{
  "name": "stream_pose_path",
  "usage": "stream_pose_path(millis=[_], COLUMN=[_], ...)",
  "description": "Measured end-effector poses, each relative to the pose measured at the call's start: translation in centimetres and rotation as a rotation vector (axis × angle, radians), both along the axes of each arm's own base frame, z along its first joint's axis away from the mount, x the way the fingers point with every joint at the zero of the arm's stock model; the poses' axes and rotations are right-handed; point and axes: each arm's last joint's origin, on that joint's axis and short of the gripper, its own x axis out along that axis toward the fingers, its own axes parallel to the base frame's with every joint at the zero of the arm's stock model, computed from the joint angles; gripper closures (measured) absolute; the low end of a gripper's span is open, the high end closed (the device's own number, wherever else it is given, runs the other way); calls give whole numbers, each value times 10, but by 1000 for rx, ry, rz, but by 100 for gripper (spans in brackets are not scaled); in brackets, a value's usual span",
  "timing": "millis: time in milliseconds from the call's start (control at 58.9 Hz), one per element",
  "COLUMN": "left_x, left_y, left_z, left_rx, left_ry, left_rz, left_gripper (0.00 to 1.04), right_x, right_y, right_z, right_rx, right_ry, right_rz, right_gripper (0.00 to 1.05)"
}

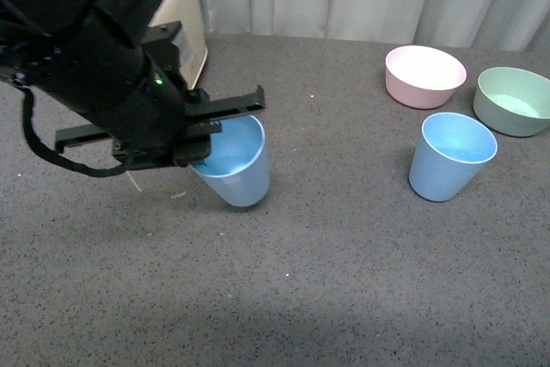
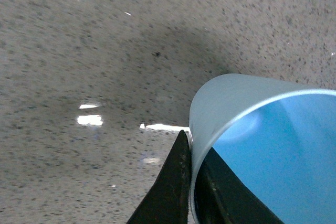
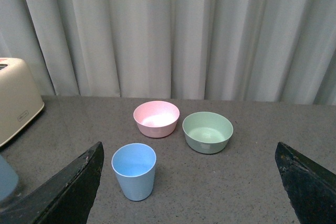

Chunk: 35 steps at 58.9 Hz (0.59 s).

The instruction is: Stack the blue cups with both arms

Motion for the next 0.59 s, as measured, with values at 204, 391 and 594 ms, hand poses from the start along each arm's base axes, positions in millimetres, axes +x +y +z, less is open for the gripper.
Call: stream_pose_path(millis=[204, 391, 594], left_x=[2, 3, 8], left_y=[-32, -54, -67], left_z=[-2, -3, -8], left_rx=[-1, -9, 15], left_ry=[8, 8, 4], left_rz=[-40, -69, -65], left_gripper=[101, 101, 101], right_x=[0, 0, 0], right_y=[0, 0, 0], right_z=[0, 0, 0], right_rx=[0, 0, 0], right_ry=[0, 0, 0], right_rz=[0, 0, 0], right_gripper=[10, 10, 10])
